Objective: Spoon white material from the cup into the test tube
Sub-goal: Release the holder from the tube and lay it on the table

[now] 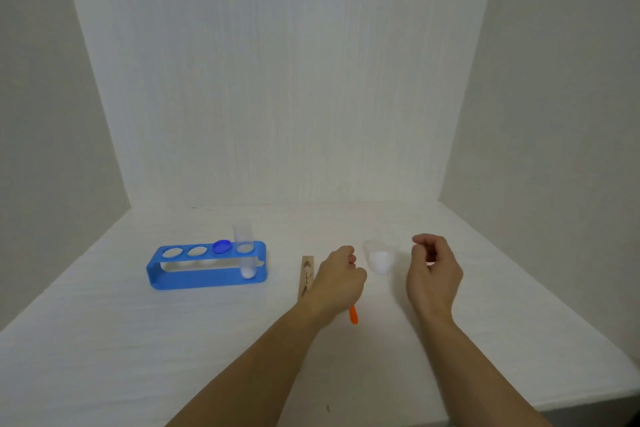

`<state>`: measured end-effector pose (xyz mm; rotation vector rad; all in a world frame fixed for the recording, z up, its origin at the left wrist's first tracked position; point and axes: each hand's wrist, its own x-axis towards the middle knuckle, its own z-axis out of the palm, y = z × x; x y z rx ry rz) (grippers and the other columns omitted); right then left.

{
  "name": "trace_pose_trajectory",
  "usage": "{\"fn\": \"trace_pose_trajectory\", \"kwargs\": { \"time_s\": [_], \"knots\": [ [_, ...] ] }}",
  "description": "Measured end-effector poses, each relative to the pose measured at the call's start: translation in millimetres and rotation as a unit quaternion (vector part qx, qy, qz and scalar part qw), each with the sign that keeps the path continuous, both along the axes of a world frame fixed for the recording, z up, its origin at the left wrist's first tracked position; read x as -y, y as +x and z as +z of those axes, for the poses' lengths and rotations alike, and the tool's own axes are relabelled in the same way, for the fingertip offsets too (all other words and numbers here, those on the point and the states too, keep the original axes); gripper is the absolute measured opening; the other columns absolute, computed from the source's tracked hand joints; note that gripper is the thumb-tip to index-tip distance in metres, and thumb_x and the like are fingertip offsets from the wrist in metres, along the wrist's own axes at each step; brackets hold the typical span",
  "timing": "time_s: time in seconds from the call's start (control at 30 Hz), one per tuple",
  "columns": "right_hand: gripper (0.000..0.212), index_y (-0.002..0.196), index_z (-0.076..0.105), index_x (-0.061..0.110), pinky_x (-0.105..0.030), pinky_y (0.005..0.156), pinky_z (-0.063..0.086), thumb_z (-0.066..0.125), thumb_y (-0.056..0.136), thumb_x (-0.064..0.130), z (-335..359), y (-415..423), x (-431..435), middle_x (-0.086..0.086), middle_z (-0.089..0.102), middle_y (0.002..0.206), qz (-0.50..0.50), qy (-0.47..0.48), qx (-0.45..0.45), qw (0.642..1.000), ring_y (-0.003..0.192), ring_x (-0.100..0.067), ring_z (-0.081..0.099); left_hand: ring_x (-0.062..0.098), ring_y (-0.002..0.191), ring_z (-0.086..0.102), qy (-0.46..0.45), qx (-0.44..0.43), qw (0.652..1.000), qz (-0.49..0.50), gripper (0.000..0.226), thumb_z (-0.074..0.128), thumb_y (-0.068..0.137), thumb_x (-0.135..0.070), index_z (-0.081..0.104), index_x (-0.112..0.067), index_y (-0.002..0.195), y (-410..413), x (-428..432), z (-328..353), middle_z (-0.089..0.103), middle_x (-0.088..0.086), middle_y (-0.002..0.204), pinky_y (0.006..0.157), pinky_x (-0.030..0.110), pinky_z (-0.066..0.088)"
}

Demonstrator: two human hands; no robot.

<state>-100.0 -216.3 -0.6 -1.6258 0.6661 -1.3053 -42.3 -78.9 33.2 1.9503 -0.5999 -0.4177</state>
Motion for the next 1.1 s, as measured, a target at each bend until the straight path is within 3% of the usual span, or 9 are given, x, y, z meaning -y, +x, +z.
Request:
{"fn": "trace_pose_trajectory", "kwargs": {
  "time_s": [0.07,0.13,0.2,0.27,0.33,0.43,0.53,0.7,1.1],
  "knots": [
    [0.024,0.107,0.063,0.022,-0.027,0.081,0.047,0.05,0.092,0.008,-1.8,0.9,3.2,0.007,0.065,0.102,0.011,0.044,-0.024,0.999,0.086,0.004,0.058,0.016,0.061,0.033,-0.011,-0.027,1.0,-0.007,0.02,0.039,0.074,0.0,0.036,-0.019,0.067,-1.0,5.7,-2.5,0.04,-0.003,0.077,0.055,0.026,0.026],
    [0.034,0.126,0.058,0.017,-0.027,0.091,0.04,0.047,0.094,0.01,-4.9,2.2,8.5,0.001,0.062,0.122,0.036,0.084,-0.068,0.993,0.098,-0.006,0.056,0.015,0.089,0.049,-0.018,-0.048,0.998,-0.034,0.027,0.04,0.077,-0.001,0.052,-0.014,0.098,-3.9,11.1,-4.2,0.049,-0.003,0.104,0.071,0.027,0.04],
    [0.041,0.136,0.052,0.015,-0.026,0.097,0.035,0.044,0.096,0.013,-7.3,3.5,12.0,-0.002,0.058,0.135,0.067,0.103,-0.114,0.986,0.114,-0.014,0.053,0.011,0.111,0.047,-0.019,-0.069,0.997,-0.038,0.051,0.041,0.08,-0.004,0.042,-0.022,0.128,-6.1,15.5,-5.0,0.044,-0.008,0.12,0.089,0.032,0.044],
    [0.044,0.14,0.049,0.014,-0.029,0.102,0.034,0.042,0.097,0.013,-8.6,5.4,12.3,-0.004,0.054,0.142,0.096,0.106,-0.144,0.979,0.128,-0.02,0.05,0.007,0.091,0.05,-0.022,-0.059,0.997,-0.042,0.041,0.039,0.079,-0.005,0.048,-0.036,0.104,-8.0,19.2,-6.9,0.042,-0.02,0.094,0.085,0.037,0.048],
    [0.044,0.14,0.05,0.013,-0.035,0.11,0.036,0.042,0.097,0.013,-9.4,6.4,11.0,-0.005,0.053,0.144,0.117,0.101,-0.157,0.976,0.132,-0.023,0.048,0.007,0.084,0.051,-0.012,-0.066,0.997,-0.041,0.043,0.039,0.079,-0.005,0.047,-0.031,0.113,-9.6,21.7,-6.6,0.034,-0.022,0.08,0.079,0.039,0.049],
    [0.041,0.132,0.06,0.013,-0.043,0.109,0.043,0.042,0.094,0.009,-8.9,6.5,9.2,-0.006,0.061,0.135,0.14,0.086,-0.159,0.974,0.126,-0.025,0.055,0.001,0.088,0.047,0.0,-0.083,0.995,-0.057,0.065,0.04,0.082,-0.008,0.023,-0.025,0.142,-11.5,23.6,-7.1,0.044,-0.012,0.114,0.087,0.037,0.048],
    [0.038,0.107,0.072,0.019,-0.036,0.088,0.053,0.04,0.091,0.007,-8.1,6.0,7.8,-0.003,0.074,0.106,0.158,0.066,-0.167,0.971,0.103,-0.024,0.066,0.019,0.124,0.044,-0.011,-0.078,0.995,-0.065,0.064,0.039,0.085,-0.012,0.019,-0.025,0.145,-14.8,26.2,-5.9,0.031,0.004,0.149,0.102,0.038,0.043],
    [0.035,0.111,0.071,0.019,-0.041,0.093,0.055,0.041,0.094,0.013,-8.1,7.2,7.8,-0.002,0.074,0.107,0.14,0.067,-0.171,0.973,0.101,-0.02,0.067,0.028,0.118,0.05,-0.031,-0.053,0.996,-0.064,0.045,0.039,0.09,-0.022,0.037,-0.02,0.135,-18.8,29.5,-2.8,0.051,0.008,0.13,0.106,0.047,0.04],
    [0.024,0.098,0.073,0.018,-0.017,0.057,0.041,0.051,0.089,0.017,-4.6,2.0,7.6,0.018,0.064,0.076,0.048,0.086,-0.153,0.983,0.074,0.002,0.06,0.018,0.119,0.044,-0.03,-0.033,0.996,-0.078,0.046,0.042,0.088,-0.013,0.04,-0.022,0.133,-25.8,35.5,-5.8,0.049,0.0,0.129,0.101,0.034,0.041]
  ]
}}
